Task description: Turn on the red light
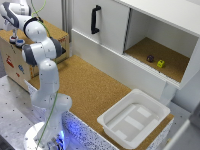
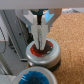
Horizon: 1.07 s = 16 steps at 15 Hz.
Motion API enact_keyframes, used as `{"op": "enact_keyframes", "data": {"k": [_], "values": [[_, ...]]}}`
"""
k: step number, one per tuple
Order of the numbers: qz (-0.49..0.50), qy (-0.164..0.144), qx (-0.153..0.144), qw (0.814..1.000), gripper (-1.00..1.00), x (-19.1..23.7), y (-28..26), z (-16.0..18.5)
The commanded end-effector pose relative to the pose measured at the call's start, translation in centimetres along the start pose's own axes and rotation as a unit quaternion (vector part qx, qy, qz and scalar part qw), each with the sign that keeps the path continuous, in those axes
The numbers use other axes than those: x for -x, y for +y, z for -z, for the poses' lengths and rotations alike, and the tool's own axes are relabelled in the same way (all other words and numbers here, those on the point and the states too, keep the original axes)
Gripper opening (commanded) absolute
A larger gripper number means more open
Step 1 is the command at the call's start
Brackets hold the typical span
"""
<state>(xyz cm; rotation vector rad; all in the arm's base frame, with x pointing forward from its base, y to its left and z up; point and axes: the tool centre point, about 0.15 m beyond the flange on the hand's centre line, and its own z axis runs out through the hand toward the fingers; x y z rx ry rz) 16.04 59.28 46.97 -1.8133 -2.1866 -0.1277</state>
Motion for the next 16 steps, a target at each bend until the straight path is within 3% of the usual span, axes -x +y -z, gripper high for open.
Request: {"op": "enact_keyframes", "data": {"k": [1,4,7,8,10,11,13,16], "values": [[-0.007,-0.079,-0.006,0.997,-1.0,-4.0,1.6,-2.6],[-0.005,-0.1,0.0,0.995,-1.0,-3.6,1.8,-4.7],[-0.005,-0.072,0.014,0.997,-1.0,-3.1,0.9,-0.5],[0.007,-0.06,0.036,0.998,1.0,-3.3,-0.2,2.2],[0.05,-0.026,0.08,0.995,1.0,-3.8,-2.6,7.8],[0.06,-0.017,0.088,0.994,1.0,-4.0,-3.1,9.3],[0.07,-0.019,0.105,0.992,1.0,-3.9,-3.0,10.1],[0.048,-0.033,0.095,0.994,1.0,-2.5,-1.0,9.3]]}}
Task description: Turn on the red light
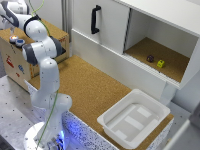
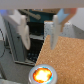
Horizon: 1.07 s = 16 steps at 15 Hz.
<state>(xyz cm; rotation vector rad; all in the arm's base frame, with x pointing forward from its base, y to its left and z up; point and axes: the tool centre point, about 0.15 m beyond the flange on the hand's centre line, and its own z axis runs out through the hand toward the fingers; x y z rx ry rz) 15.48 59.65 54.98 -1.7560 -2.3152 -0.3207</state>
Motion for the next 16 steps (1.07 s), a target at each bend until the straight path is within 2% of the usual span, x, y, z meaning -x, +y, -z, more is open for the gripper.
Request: {"op": "enact_keyframes", "data": {"k": [1,11,12,13,15,16], "values": [[-0.002,-0.043,0.025,0.999,1.0,0.2,0.7,1.8],[-0.002,-0.043,0.025,0.999,1.0,0.2,0.7,1.8],[-0.006,-0.009,0.028,1.0,1.0,1.9,0.8,2.0],[-0.019,-0.007,0.038,0.999,1.0,3.6,1.9,2.8],[-0.017,-0.054,0.062,0.997,1.0,7.2,3.4,3.9],[-0.029,-0.077,0.063,0.995,1.0,9.1,3.9,4.2]]}}
